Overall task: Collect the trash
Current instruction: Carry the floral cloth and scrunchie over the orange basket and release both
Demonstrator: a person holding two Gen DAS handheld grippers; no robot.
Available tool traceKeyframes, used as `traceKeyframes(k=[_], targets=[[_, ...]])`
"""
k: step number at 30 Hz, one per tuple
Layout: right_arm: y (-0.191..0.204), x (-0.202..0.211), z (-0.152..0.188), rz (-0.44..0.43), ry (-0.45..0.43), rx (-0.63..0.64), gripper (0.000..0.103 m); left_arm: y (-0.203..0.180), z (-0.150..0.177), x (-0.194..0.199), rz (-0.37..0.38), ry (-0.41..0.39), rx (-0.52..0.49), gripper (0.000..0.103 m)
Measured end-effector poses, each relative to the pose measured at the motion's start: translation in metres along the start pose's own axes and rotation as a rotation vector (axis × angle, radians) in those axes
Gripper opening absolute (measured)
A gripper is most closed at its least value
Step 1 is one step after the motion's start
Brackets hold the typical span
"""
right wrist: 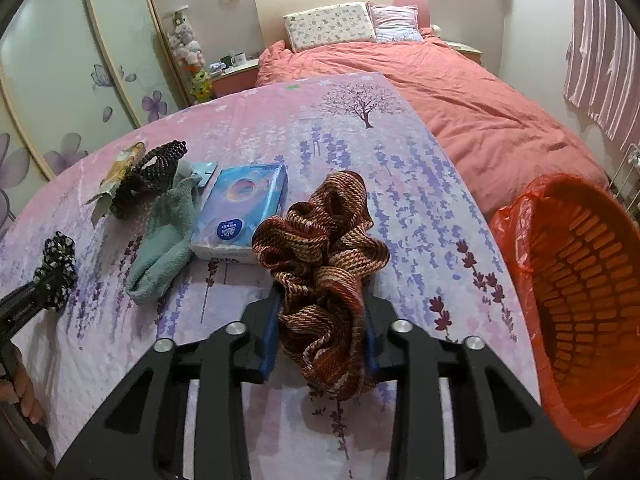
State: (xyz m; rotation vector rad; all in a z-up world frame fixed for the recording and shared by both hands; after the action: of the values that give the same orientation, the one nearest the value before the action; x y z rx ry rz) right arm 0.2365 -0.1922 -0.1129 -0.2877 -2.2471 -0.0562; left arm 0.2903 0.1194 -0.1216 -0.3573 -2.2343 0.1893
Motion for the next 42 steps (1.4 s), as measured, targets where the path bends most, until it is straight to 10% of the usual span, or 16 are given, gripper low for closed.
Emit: traceKeyframes(k=[20,42], targets=[[-0.125,0.101,0.006,0.127,-0.248,-0.168,0.026,-0.189,0.009,0.056,0.294,-0.083,-0.220,0.018],[-0.241,0.061,0.005,0.173,-0.244,-0.396,0.029,-0.423,0.036,-0.011,0.586,0.065,-0.475,0.023]])
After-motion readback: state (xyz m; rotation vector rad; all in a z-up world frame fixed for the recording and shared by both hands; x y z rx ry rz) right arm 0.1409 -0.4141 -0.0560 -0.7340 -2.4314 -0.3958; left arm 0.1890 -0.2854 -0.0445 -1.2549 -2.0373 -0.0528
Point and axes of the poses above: each gripper's, at about its wrist camera, not at the fingertips, and x roughly against the way its jaws point, y to its left, z to its underside, the point moved 5 cm from there along -x, roughly the way its jaws point, and after that the axes turned 15 degrees about z, right-handed, at the moved point
